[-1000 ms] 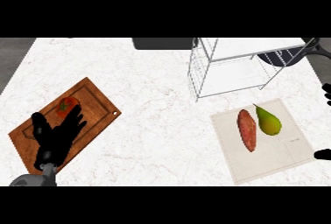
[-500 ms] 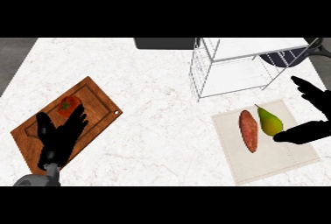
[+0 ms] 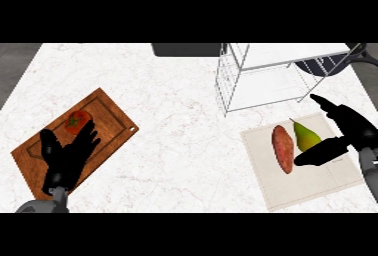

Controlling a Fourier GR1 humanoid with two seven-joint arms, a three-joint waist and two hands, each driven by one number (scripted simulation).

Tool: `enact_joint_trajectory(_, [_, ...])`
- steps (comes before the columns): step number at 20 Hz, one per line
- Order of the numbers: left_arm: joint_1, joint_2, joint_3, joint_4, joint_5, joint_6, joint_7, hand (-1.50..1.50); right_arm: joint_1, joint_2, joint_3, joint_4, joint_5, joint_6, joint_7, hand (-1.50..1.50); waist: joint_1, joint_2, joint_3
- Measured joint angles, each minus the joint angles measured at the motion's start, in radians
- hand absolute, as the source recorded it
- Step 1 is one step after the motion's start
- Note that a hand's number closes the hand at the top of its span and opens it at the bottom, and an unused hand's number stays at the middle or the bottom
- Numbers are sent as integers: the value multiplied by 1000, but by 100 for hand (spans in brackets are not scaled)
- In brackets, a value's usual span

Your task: Pick the sweet potato from the placemat and place it in the tiered shelf

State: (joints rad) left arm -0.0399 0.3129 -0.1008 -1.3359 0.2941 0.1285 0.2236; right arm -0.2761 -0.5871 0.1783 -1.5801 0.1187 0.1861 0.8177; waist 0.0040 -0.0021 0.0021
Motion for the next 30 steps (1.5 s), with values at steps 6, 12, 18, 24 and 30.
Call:
enact_joint_trajectory(6, [1,-17,22,-18,-23,-12,23,0,17,66,7,29,124,-10,16,-150,-1,1,0])
enact_joint_trajectory(12, [4,-28,60,-17,-43,-47,39,0,29,144,1,20,228,5,45,-150,-2,1,-1])
enact_joint_trajectory(18, [-11,-60,80,3,-76,-52,24,0,54,223,11,85,340,-34,-4,-150,-2,0,0])
enact_joint_trajectory(24, [-15,-74,106,21,-86,-82,8,0,35,246,-15,170,420,-31,-38,-150,-1,0,1])
enact_joint_trajectory(30, [-10,-82,126,0,-100,-95,27,0,22,268,-58,286,483,-80,-156,-150,-1,0,0])
